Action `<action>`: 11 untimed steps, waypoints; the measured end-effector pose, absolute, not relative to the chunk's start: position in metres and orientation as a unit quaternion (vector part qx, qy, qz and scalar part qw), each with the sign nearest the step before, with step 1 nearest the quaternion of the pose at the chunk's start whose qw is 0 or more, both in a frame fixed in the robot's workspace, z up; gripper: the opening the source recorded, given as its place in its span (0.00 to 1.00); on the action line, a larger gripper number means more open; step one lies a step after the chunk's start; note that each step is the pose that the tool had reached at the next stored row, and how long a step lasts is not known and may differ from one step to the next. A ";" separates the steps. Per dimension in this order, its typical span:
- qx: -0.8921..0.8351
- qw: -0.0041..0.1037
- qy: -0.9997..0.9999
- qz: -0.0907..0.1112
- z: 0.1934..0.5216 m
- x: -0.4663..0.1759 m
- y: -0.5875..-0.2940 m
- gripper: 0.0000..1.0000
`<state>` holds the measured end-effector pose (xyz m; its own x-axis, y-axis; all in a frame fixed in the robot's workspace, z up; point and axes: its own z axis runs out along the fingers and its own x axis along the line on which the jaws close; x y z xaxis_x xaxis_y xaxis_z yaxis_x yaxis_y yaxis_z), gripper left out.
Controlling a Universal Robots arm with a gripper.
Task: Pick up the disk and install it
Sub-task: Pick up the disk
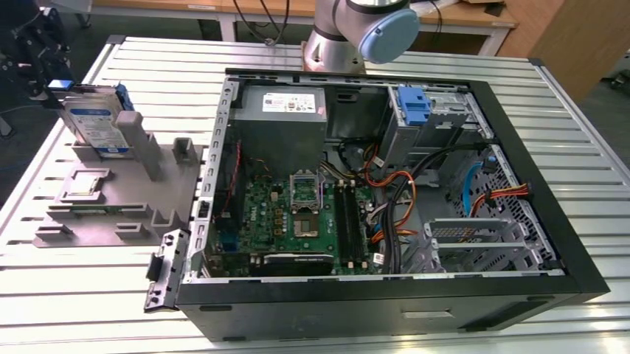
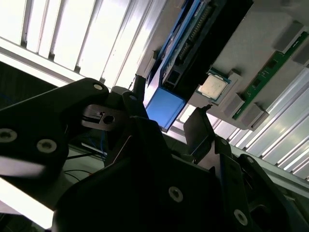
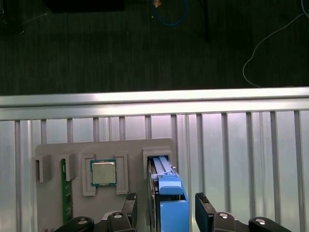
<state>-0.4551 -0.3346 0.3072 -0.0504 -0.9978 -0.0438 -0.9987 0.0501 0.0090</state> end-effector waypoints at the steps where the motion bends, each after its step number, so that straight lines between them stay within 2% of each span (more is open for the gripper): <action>1: -0.689 0.013 0.724 0.018 0.306 -0.455 -0.335 0.59; 11: -0.689 0.013 0.724 0.018 0.304 -0.455 -0.334 0.59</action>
